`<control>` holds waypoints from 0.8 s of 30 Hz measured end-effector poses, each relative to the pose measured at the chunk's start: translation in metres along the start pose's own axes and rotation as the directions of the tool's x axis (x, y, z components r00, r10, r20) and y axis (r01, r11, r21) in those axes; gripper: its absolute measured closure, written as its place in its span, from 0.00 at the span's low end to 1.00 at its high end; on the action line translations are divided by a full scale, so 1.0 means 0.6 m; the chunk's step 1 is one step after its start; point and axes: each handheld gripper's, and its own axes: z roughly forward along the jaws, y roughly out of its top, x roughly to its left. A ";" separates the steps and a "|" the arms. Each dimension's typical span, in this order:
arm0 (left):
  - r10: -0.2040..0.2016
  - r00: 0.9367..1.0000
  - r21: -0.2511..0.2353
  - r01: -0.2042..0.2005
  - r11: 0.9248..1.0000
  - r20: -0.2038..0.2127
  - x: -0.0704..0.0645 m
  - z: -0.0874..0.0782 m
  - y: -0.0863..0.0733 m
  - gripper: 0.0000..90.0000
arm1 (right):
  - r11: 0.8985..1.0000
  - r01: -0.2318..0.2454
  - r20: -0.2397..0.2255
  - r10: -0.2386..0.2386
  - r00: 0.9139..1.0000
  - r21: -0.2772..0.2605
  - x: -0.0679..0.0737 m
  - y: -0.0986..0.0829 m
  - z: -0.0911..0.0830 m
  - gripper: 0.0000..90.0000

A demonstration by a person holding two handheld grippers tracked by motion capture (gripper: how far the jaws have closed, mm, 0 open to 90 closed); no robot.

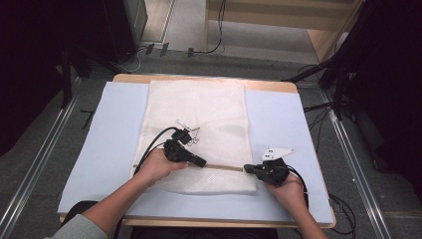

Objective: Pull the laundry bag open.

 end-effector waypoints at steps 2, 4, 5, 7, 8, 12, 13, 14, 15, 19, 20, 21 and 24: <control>-0.004 1.000 -0.008 0.004 1.000 0.003 0.003 -0.008 -0.004 0.99 | 1.000 -0.001 -0.001 0.001 1.000 0.000 0.000 0.000 0.000 1.00; 0.001 1.000 -0.012 -0.001 1.000 0.001 0.003 -0.013 -0.005 0.99 | 1.000 -0.001 -0.001 0.001 1.000 0.000 0.000 0.000 0.000 1.00; 0.001 1.000 -0.017 -0.001 1.000 0.003 0.004 -0.016 -0.007 0.99 | 1.000 -0.002 0.002 0.002 1.000 0.002 0.000 0.000 0.000 1.00; -0.002 1.000 -0.017 0.002 1.000 0.000 0.007 -0.024 -0.013 0.99 | 1.000 -0.003 0.004 0.003 1.000 0.002 0.001 0.000 0.000 1.00; -0.002 1.000 -0.017 0.002 1.000 -0.005 0.008 -0.026 -0.015 0.99 | 1.000 -0.003 0.005 0.003 1.000 0.003 0.001 0.000 0.000 1.00; -0.017 1.000 -0.027 0.017 0.999 -0.007 0.017 -0.041 -0.026 0.99 | 1.000 -0.004 0.003 0.004 1.000 0.002 0.001 0.000 0.000 1.00; -0.022 1.000 -0.029 0.021 0.999 -0.017 0.019 -0.047 -0.030 0.99 | 1.000 -0.005 0.002 0.005 1.000 0.002 0.000 0.000 0.000 1.00; -0.022 1.000 -0.029 0.021 0.999 -0.017 0.019 -0.047 -0.030 0.99 | 1.000 -0.005 0.002 0.005 1.000 0.002 0.000 0.000 0.000 1.00; -0.023 1.000 -0.028 0.022 0.999 -0.012 0.021 -0.050 -0.033 0.99 | 1.000 -0.005 0.003 0.005 1.000 0.002 0.001 0.000 0.000 1.00; -0.053 0.998 -0.039 0.052 0.998 -0.016 0.035 -0.072 -0.052 0.99 | 1.000 -0.005 0.004 0.005 1.000 0.003 0.001 0.001 0.000 1.00; -0.053 0.998 -0.037 0.053 0.998 -0.016 0.038 -0.075 -0.056 0.99 | 1.000 -0.003 0.004 0.003 1.000 0.004 0.001 0.001 0.000 1.00; -0.053 0.998 -0.037 0.053 0.998 -0.016 0.038 -0.075 -0.056 0.99 | 1.000 -0.003 0.004 0.003 1.000 0.004 0.001 0.001 0.000 1.00; -0.077 0.997 -0.048 0.076 0.996 -0.009 0.044 -0.089 -0.070 0.99 | 1.000 0.010 0.011 -0.010 1.000 0.013 0.002 0.003 0.000 1.00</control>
